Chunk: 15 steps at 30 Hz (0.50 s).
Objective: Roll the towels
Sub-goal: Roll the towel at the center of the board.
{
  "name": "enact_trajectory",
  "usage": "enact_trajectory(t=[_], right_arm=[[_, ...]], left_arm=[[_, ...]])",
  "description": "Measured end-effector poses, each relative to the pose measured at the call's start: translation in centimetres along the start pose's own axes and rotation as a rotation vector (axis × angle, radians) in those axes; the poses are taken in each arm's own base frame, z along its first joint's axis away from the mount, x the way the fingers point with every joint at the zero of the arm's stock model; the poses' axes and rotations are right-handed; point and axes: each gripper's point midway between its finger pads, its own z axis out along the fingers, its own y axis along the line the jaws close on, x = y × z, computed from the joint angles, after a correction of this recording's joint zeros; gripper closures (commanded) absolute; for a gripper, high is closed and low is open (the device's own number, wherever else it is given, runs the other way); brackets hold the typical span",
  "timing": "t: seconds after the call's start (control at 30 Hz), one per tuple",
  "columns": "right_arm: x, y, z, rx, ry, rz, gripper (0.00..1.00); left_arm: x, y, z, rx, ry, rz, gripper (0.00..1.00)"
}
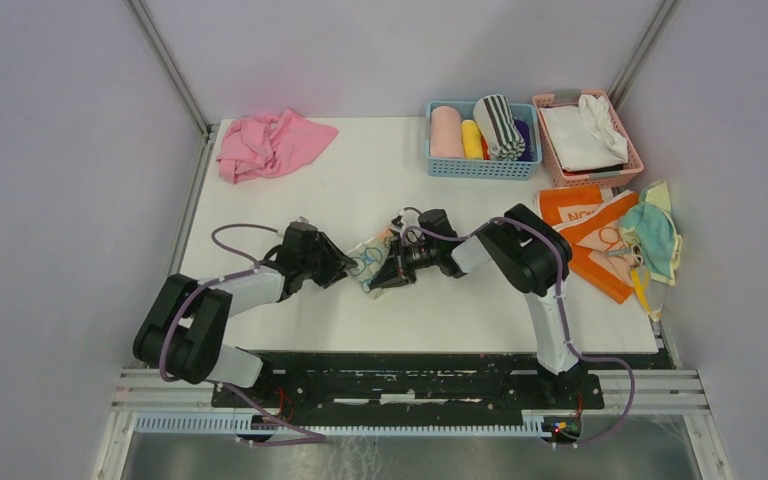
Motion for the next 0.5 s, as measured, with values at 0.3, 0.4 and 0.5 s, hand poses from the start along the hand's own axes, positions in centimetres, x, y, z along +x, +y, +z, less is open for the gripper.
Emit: enact_trajectory(t=[0.3, 0.4, 0.5], right_arm=[[0.1, -0.7, -0.3, 0.052, 0.025, -0.028, 0.81], [0.3, -0.7, -0.7, 0.077, 0.028, -0.039, 0.73], [0.3, -0.6, -1.4, 0.128, 0.011, -0.074, 0.63]], left_arm=[[0.7, -2.3, 2.1, 0.076, 0.027, 0.044, 0.59], [1.1, -2.6, 2.5, 0.083, 0.029, 0.055, 0.64], [1.3, -2.7, 2.8, 0.086, 0.03, 0.055, 0.67]])
